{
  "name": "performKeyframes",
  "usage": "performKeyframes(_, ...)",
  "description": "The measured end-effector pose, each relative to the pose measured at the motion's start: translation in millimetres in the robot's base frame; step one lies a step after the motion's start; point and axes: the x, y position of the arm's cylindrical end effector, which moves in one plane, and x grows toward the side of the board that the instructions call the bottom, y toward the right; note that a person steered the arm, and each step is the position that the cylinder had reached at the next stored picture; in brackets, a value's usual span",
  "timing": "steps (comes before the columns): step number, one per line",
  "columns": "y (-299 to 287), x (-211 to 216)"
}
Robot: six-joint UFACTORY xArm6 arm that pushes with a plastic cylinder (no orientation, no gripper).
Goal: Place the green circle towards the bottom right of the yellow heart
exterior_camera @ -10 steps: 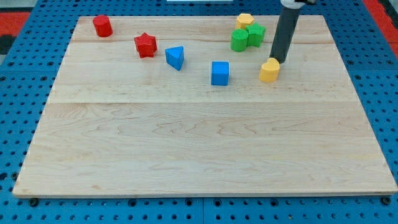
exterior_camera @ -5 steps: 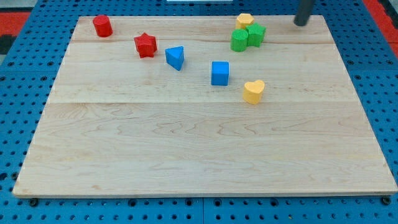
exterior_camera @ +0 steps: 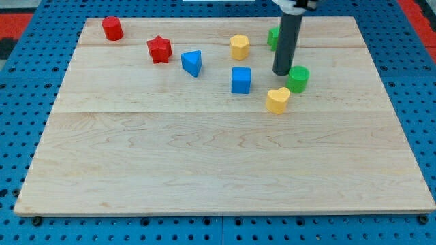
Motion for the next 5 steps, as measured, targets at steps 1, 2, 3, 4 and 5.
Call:
performKeyframes(1, -20, -50)
performKeyframes(2, 42, -10)
performKeyframes(3, 32, 49)
performKeyframes(4, 33, 45)
performKeyframes(5, 14, 53)
